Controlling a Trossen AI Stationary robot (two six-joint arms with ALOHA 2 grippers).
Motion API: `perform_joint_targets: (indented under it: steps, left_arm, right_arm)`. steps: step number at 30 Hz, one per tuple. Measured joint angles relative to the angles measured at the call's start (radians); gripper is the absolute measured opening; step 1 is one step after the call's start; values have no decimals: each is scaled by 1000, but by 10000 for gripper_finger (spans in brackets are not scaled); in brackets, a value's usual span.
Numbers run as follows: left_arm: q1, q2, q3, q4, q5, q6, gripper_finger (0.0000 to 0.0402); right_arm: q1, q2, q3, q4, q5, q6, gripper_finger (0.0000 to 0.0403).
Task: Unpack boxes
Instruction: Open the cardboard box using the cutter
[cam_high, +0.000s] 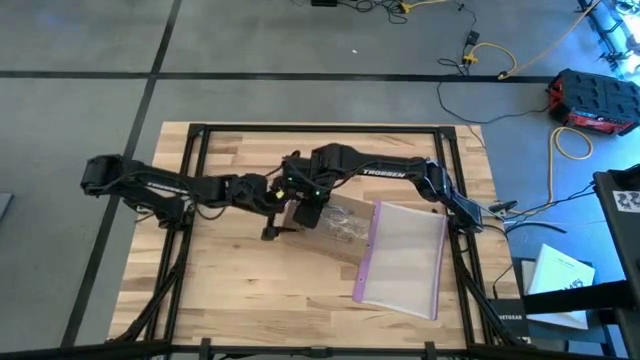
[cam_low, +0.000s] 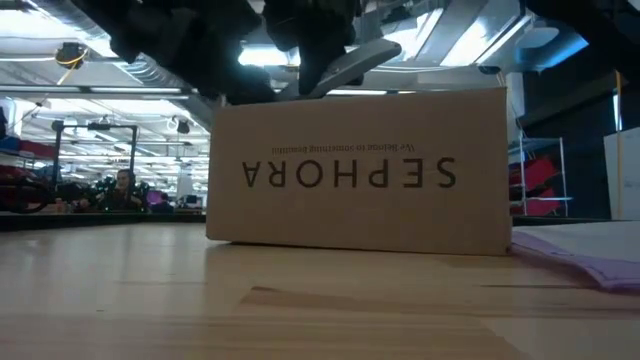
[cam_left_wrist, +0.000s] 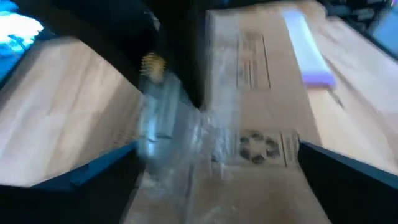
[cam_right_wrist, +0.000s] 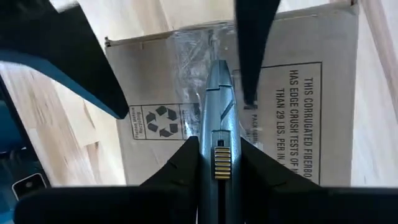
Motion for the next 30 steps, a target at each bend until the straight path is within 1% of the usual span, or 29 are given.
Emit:
perform_joint_targets:
  steps: [4, 8, 15, 23, 30]
  left_arm:
    - [1, 56, 22, 10, 21, -3, 400]
    - [1, 81, 30, 19, 27, -4, 400]
    - [1, 83, 29, 15, 24, -10, 400]
    - [1, 84, 28, 16, 20, -12, 400]
    - [1, 85, 26, 23, 17, -16, 400]
  right_arm:
    - [-8, 2, 0, 7, -32, 1, 57]
    - [-10, 4, 0, -6, -47, 1, 57]
    - [-9, 4, 0, -55, -37, -7, 57]
    - [-8, 4, 0, -52, -55, -9, 57]
    - [-8, 4, 0, -14, -52, -28, 57]
